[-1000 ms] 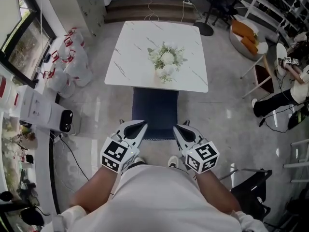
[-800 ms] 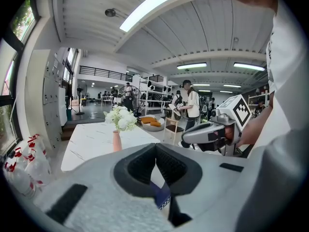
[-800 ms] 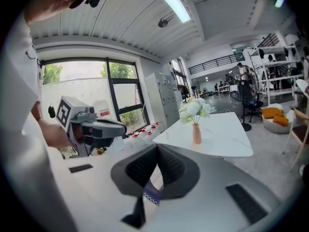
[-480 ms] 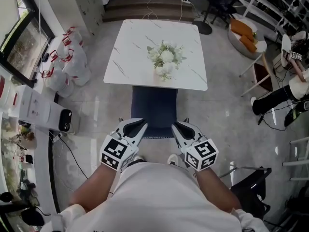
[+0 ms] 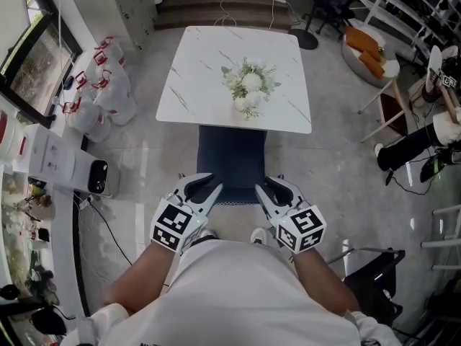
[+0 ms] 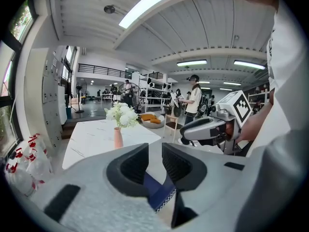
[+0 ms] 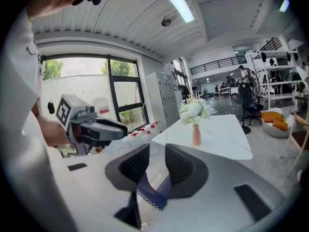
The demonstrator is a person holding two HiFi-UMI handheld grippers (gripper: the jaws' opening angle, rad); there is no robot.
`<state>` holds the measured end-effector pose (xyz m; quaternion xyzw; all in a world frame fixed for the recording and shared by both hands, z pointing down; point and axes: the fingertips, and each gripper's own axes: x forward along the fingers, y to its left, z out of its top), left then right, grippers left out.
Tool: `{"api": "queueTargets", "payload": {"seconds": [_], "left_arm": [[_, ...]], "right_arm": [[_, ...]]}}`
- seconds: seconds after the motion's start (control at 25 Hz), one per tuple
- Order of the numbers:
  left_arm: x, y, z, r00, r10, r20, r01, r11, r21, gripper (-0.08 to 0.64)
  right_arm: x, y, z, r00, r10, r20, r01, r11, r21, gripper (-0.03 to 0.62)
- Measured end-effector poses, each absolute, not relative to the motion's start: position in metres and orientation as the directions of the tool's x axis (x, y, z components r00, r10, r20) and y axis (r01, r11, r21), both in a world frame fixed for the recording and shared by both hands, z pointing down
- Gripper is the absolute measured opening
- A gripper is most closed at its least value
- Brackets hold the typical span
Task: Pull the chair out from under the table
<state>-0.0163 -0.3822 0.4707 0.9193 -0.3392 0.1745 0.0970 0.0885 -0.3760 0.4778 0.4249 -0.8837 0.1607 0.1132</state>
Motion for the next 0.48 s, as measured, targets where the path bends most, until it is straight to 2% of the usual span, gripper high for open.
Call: {"api": "queueTargets", "payload": {"seconds": [0.2,0.48], "left_arm": [[-0.0204,-0.3818,0.474,0.701,-0.596,0.391,-0.664,-0.746,0.053,0.129],[-0.0167,-0.3789,0.4725,0.718,-0.581,0.384,-0.646,-0.761,0.057,0.124]], "right_arm": [[0.0886,-0.3774,0.4803,-0.597,-0.726,0.342,-0.8,0.574,-0.177,0.135],[0.0858,-0.3743,0.4831,-0.605,-0.714,0.352,-0.793,0.58,-0.186,0.134]]}}
